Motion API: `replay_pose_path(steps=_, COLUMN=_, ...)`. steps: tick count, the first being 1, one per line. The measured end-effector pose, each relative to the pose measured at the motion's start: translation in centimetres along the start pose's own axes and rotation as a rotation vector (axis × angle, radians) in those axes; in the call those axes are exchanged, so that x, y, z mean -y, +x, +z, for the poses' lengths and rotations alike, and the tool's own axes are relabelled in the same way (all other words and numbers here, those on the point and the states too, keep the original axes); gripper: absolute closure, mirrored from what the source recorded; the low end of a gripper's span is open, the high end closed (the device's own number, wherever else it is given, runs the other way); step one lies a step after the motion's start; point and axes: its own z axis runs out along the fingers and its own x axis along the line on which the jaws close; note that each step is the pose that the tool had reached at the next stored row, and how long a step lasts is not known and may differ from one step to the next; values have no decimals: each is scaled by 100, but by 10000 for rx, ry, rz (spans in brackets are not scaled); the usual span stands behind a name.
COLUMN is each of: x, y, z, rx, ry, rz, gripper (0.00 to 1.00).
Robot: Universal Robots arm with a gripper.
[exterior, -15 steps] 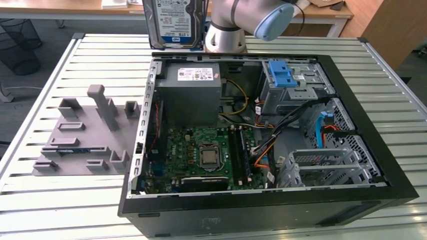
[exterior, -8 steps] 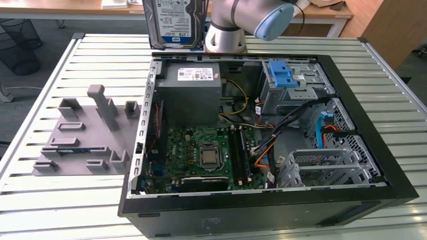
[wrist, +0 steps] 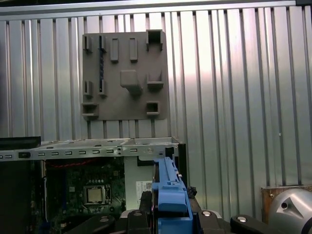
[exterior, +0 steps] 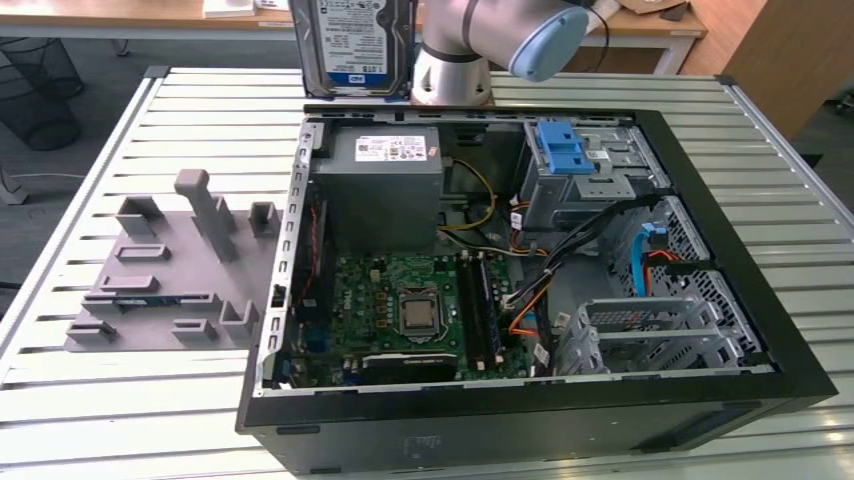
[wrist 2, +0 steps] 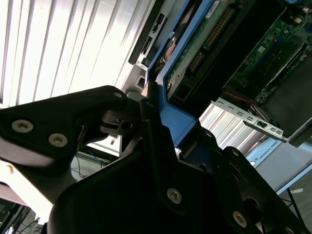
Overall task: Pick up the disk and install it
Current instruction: 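Pick up the disk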
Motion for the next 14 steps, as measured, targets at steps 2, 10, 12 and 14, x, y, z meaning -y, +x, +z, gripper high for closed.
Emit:
replay_pose_path(steps=2, x=20, y=-1, z=-1, rx=0, ry=0, rz=0, gripper=63)
replay_pose_path(steps=10, x=63, y=-4, z=-2, rx=0, ry=0, rz=1, gripper=63)
replay_pose_path(steps=12, x=68, y=-4, z=-1, rx=1, ry=0, rz=1, gripper=63)
replay_pose_path(steps=14, x=68, y=-4, z=-1, rx=0, ry=0, rz=1, gripper=63)
